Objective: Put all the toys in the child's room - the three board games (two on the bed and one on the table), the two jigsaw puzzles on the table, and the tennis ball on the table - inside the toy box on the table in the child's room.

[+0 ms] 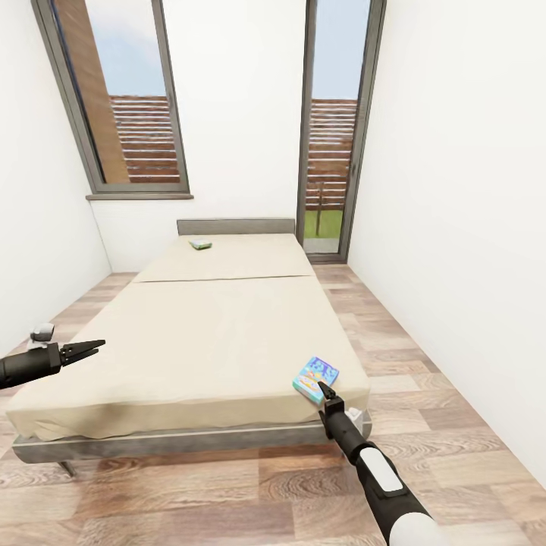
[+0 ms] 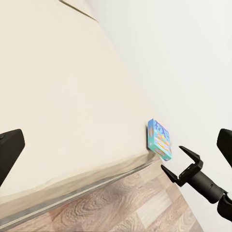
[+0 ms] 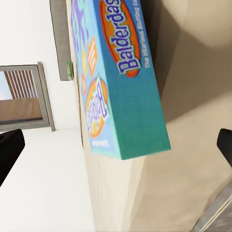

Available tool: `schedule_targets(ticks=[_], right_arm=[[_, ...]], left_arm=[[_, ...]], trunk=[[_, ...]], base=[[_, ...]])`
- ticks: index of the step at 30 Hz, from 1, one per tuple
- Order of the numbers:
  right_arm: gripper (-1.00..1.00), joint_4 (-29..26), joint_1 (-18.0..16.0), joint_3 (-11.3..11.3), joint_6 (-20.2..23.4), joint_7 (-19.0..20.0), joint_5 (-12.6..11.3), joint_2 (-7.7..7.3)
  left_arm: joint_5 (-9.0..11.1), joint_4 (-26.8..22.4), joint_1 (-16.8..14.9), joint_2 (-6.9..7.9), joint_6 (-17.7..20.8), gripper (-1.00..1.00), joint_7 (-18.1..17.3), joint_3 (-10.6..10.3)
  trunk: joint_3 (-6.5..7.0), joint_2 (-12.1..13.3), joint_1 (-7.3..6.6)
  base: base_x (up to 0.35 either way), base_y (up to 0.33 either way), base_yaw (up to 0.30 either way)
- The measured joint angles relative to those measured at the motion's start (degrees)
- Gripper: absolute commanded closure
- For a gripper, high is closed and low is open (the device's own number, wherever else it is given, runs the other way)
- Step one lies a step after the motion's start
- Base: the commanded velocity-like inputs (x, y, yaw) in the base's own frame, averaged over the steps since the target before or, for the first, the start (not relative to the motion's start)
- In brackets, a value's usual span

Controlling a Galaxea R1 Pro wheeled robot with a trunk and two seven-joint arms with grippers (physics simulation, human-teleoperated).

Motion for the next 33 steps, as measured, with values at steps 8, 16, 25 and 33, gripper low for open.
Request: schedule_targets(ticks=[8, 16, 25, 33], right_arm=[[-1.00, 0.0, 0.0, 0.0, 0.0, 0.0, 0.0, 0.00], [-1.00, 0.0, 0.0, 0.0, 0.0, 0.0, 0.0, 0.00], [-1.00, 0.0, 0.0, 0.0, 0.0, -0.1, 0.0, 0.01], [1.00, 0.0, 0.0, 0.0, 0.1, 0.0, -0.1, 0.01]], left_arm=[[0.0, 0.0, 0.0, -0.06, 0.0, -1.00, 0.1, -0.1], [0.0, 0.0, 0.0, -0.02, 0.1, -1.00, 0.0, -0.1], [0.0, 0.0, 0.0, -0.03, 0.1, -1.00, 0.0, 0.0], [0.0, 0.0, 0.0, -0.02, 0.1, -1.00, 0.0, 0.0]], trunk=[[0.00, 0.0, -0.01], [0.00, 0.0, 0.00], [0.00, 0.0, 0.01], [0.00, 0.0, 0.00]], base=[[0.145, 0.000, 0.000], [0.039, 0.000, 0.000], [0.005, 0.000, 0.000], [0.000, 0.000, 0.000]])
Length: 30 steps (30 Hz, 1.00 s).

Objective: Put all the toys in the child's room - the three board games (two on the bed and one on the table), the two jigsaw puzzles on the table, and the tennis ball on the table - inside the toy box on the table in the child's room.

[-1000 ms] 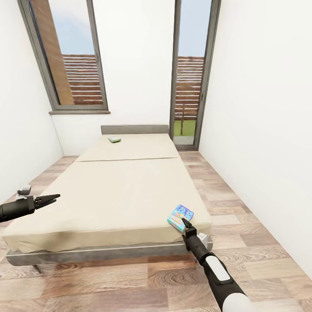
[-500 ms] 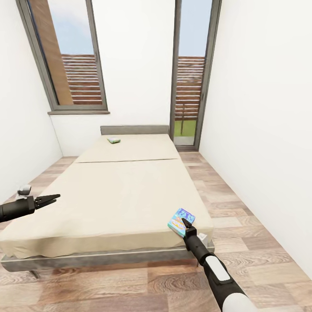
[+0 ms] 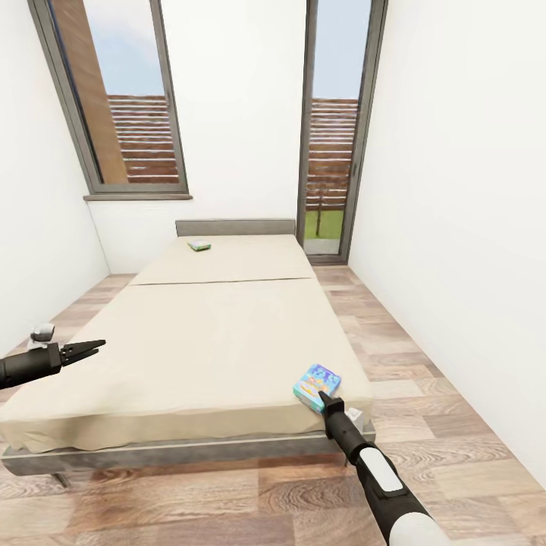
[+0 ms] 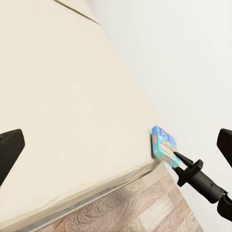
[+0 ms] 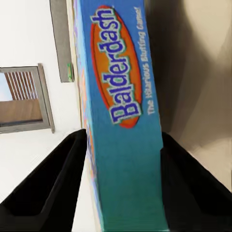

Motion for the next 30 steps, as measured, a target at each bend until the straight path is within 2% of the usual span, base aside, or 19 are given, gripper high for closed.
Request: schedule_targets(ticks=[21, 30], right_arm=[[1.00, 0.0, 0.0, 0.0, 0.0, 0.1, 0.1, -0.07], [1.00, -0.1, 0.0, 0.4, -0.7, -0.6, 0.7, 0.02]], left_arm=[[0.0, 0.0, 0.0, 0.02, 0.0, -1.00, 0.0, 0.0], [0.1, 0.0, 0.0, 0.02, 0.0, -1.00, 0.0, 0.0]], trunk=[[0.00, 0.0, 0.00], [1.61, 3.6, -1.97]], base=[[0.000, 0.000, 0.000], [0.000, 0.000, 0.000]])
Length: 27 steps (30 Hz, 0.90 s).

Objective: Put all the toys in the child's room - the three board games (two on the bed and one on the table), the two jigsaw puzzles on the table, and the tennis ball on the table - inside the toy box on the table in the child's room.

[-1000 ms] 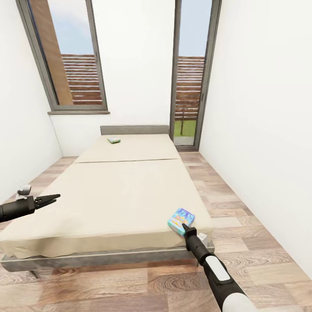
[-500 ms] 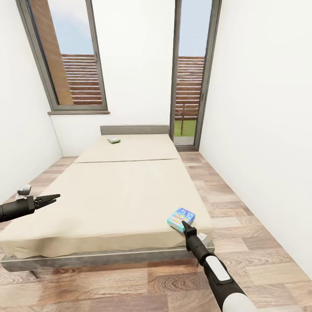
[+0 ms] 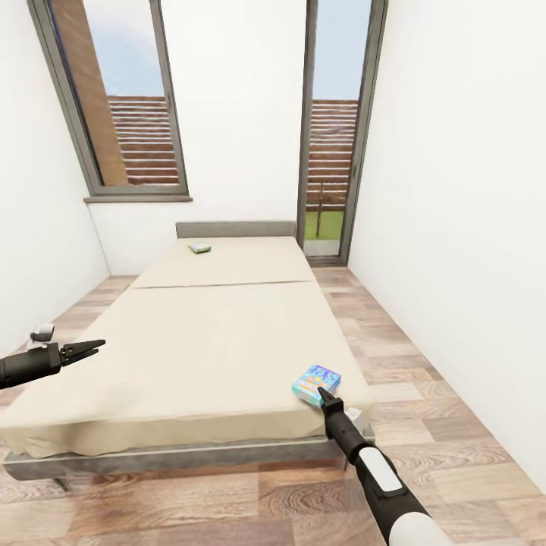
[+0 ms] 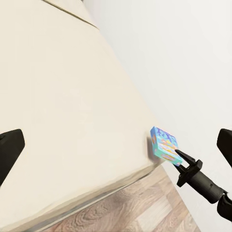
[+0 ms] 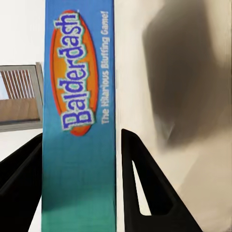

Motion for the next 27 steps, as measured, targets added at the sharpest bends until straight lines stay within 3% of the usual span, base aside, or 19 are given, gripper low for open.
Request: schedule_targets(ticks=[13, 15, 19, 22, 27], right_arm=[[1.00, -0.6, -0.1, 0.7, 1.0, 0.1, 0.2, -0.54], [1.00, -0.7, -0.1, 1.7, 1.7, 0.1, 0.2, -0.66], [1.00, -2.9, -0.1, 6.7, 6.2, 0.1, 0.3, -1.02], [1.00, -4.9, -0.1, 8.8, 9.6, -0.2, 0.2, -1.26], [1.00, -8.6, 0.0, 10.2, 15.1, -1.4, 0.3, -1.92]], left_arm=[[0.0, 0.0, 0.0, 0.00, 0.0, -1.00, 0.0, 0.0], [0.0, 0.0, 0.0, 0.00, -0.1, -1.00, 0.0, 0.0], [0.0, 0.0, 0.0, -0.07, -0.1, -1.00, 0.1, 0.0], [0.0, 0.0, 0.0, -0.08, -0.1, -1.00, 0.1, 0.0], [0.0, 0.0, 0.0, -0.09, -0.1, -1.00, 0.1, -0.1]], trunk=[[2.33, 5.2, -2.86], [2.69, 6.0, -3.30], [3.41, 7.6, -4.18], [3.95, 8.8, -4.84], [4.85, 10.8, -5.93]], base=[[0.000, 0.000, 0.000], [0.000, 0.000, 0.000], [0.000, 0.000, 0.000], [0.000, 0.000, 0.000], [0.000, 0.000, 0.000]])
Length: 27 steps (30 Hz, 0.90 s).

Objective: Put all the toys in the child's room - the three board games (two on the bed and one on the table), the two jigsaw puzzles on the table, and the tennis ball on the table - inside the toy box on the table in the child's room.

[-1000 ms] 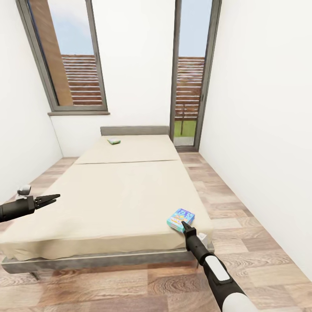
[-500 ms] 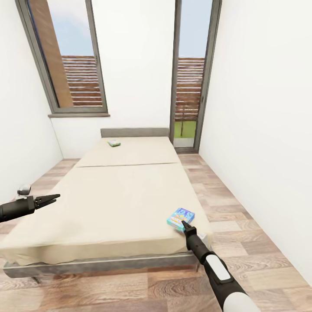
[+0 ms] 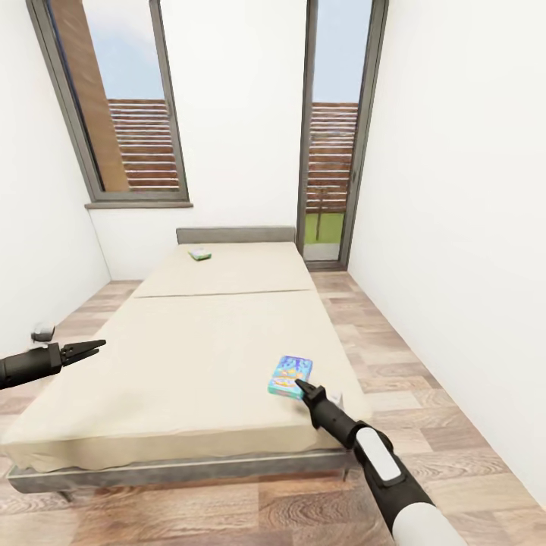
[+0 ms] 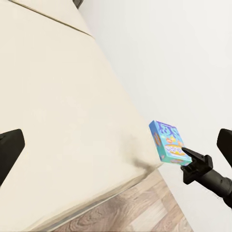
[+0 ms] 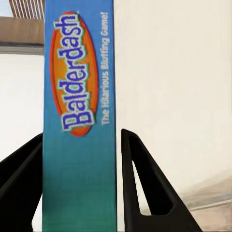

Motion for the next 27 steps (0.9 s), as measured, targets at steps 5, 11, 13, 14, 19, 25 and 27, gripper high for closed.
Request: schedule_targets(ticks=[5, 11, 13, 14, 19, 25, 27], right_arm=[[1.00, -2.6, 0.0, 0.7, 4.0, -1.2, 1.5, -0.47], [1.00, -5.1, 0.0, 1.0, 7.6, -1.1, 3.0, -1.42], [1.00, -5.6, 0.0, 1.1, 8.0, -1.0, 3.2, -1.52], [1.00, -5.9, 0.0, 1.1, 8.2, -0.9, 3.3, -1.55], [1.00, -6.8, 0.0, 1.2, 8.6, -0.3, 3.6, -1.55], [1.00, -6.9, 0.0, 1.1, 8.5, -0.2, 3.7, -1.58], [1.00, -6.9, 0.0, 1.0, 8.5, -0.2, 3.7, -1.59]], left_arm=[[0.0, 0.0, 0.0, 0.00, 0.0, -1.00, 0.0, -0.1], [0.1, 0.0, 0.0, -0.02, 0.0, -1.00, 0.0, -0.2], [0.1, 0.0, 0.0, -0.04, 0.0, -1.00, 0.0, -0.2], [0.1, 0.0, 0.0, -0.05, 0.0, -1.00, 0.0, -0.2], [0.1, 0.0, 0.0, -0.12, -0.1, -1.00, 0.0, -0.3], [0.1, 0.0, 0.0, -0.09, -0.1, -1.00, 0.0, -0.2], [0.1, 0.0, 0.0, -0.09, -0.1, -1.00, 0.0, -0.2]], trunk=[[0.90, 2.0, -1.10], [1.98, 4.4, -2.42], [2.33, 5.2, -2.86], [2.51, 5.6, -3.08], [3.41, 7.6, -4.17], [4.49, 10.0, -5.49], [4.85, 10.8, -5.93]], base=[[0.000, 0.000, 0.000], [0.000, 0.000, 0.000], [0.000, 0.000, 0.000], [0.000, 0.000, 0.000], [0.000, 0.000, 0.000], [0.000, 0.000, 0.000], [0.000, 0.000, 0.000]])
